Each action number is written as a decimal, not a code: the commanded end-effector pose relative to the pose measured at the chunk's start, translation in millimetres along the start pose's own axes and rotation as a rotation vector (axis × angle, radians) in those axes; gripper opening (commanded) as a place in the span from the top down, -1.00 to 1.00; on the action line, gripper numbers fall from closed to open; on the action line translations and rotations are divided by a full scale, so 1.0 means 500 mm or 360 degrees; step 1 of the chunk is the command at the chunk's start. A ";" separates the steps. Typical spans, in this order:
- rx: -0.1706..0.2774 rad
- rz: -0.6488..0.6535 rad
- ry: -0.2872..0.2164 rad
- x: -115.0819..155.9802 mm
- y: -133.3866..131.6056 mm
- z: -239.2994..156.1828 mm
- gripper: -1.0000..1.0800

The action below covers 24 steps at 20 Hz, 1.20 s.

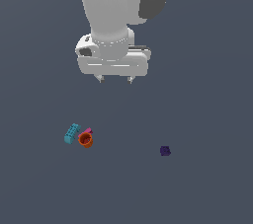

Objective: Pick up a designated object from a clutter of objects.

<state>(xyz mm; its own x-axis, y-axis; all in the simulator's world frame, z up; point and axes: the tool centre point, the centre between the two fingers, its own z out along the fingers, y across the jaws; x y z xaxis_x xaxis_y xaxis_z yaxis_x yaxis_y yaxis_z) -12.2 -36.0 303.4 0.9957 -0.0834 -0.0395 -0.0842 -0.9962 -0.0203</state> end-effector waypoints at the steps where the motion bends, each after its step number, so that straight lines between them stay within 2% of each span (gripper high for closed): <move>1: 0.0000 0.0000 0.0000 0.000 0.000 0.000 -0.92; 12: -0.0039 -0.0047 0.0056 0.017 0.024 -0.025 -0.92; 18: -0.0032 -0.0031 0.0054 0.030 0.037 -0.009 -0.92; 24: -0.0019 0.0010 0.0055 0.065 0.076 0.034 -0.92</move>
<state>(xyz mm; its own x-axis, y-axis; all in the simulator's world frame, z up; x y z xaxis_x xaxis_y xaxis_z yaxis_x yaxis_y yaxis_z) 12.2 -70.0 291.5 0.9966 -0.0823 -0.0047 -0.0823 -0.9966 -0.0066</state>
